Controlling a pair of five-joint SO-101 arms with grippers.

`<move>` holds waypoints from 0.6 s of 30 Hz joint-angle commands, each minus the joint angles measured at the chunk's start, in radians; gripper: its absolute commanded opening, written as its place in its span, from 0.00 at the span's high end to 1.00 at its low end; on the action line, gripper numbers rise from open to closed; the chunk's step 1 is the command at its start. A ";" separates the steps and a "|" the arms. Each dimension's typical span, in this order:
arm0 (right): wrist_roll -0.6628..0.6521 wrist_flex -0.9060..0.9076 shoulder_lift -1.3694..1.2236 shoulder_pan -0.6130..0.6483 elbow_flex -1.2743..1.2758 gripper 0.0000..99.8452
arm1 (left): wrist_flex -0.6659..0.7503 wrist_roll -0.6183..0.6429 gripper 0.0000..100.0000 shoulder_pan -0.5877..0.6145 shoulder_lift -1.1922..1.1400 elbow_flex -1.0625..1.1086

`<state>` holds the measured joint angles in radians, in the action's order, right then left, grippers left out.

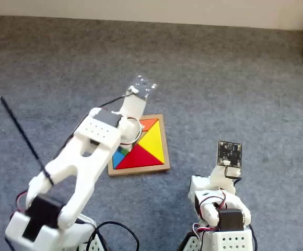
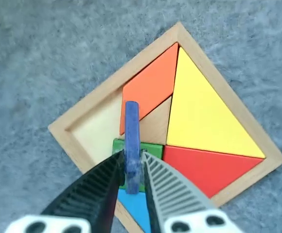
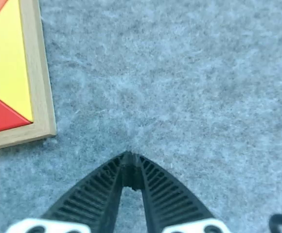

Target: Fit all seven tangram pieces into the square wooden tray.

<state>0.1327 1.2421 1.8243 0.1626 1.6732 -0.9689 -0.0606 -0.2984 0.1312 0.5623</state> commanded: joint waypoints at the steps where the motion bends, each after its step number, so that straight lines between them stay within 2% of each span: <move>1: 0.008 0.007 0.012 -0.013 0.136 0.99 | -0.046 -0.028 0.99 -0.004 -0.033 -0.120; 8: 0.008 0.007 0.012 -0.013 0.136 0.99 | -0.080 -0.025 0.83 0.073 -0.041 -0.165; 18: 0.008 0.007 0.012 -0.013 0.136 0.99 | -0.006 -0.031 0.83 0.189 -0.044 -0.168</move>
<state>0.1327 1.2421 1.8243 0.1626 1.6732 -0.9996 -0.0775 -0.1419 0.0806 0.4519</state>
